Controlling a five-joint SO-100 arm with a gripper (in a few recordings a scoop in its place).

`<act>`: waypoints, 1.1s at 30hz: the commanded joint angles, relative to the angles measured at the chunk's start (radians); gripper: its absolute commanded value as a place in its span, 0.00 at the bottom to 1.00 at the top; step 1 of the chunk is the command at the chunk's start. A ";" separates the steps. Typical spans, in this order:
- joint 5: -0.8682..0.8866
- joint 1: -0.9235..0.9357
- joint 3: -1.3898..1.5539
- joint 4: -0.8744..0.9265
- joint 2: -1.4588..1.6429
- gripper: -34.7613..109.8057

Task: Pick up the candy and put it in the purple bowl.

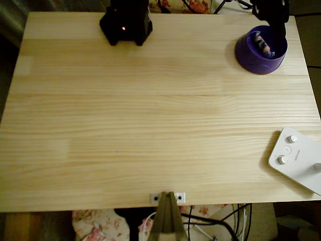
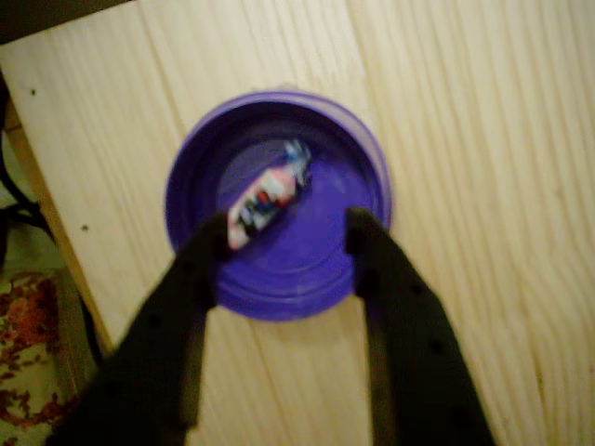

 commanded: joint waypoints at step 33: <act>-0.092 0.383 -0.014 0.413 0.419 0.27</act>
